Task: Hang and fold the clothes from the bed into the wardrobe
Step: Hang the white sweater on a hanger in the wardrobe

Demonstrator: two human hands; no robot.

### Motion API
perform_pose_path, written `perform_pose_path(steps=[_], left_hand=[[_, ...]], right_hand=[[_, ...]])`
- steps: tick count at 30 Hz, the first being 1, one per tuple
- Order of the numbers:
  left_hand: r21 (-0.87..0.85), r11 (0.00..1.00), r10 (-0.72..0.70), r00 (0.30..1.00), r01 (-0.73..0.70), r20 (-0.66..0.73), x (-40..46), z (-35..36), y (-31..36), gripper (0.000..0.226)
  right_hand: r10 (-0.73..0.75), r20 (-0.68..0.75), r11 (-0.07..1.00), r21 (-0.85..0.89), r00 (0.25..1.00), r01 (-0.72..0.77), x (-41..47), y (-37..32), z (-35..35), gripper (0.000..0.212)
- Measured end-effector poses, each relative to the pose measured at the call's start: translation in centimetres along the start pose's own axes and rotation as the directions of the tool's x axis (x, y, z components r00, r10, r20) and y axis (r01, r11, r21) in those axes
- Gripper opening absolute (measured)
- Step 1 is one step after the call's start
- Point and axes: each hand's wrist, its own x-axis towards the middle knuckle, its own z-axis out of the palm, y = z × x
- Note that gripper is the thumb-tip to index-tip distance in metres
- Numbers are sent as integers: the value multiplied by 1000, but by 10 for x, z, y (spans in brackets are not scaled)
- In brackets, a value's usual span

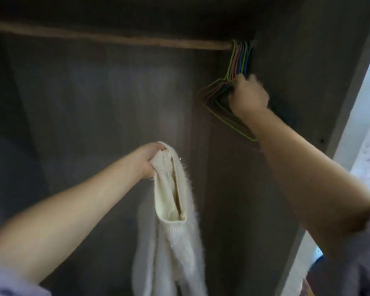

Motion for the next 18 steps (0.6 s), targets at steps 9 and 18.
perform_pose_path(steps=[9,18], left_hand=[[-112,994,0,1000,0,2,26,-19,6,23],[-35,994,-102,995,102,12,41,-47,-37,35]], right_hand=[[14,63,993,-121,998,-7,47,9,28,31],[215,139,412,885,967,-219,-65,-8,93,13]])
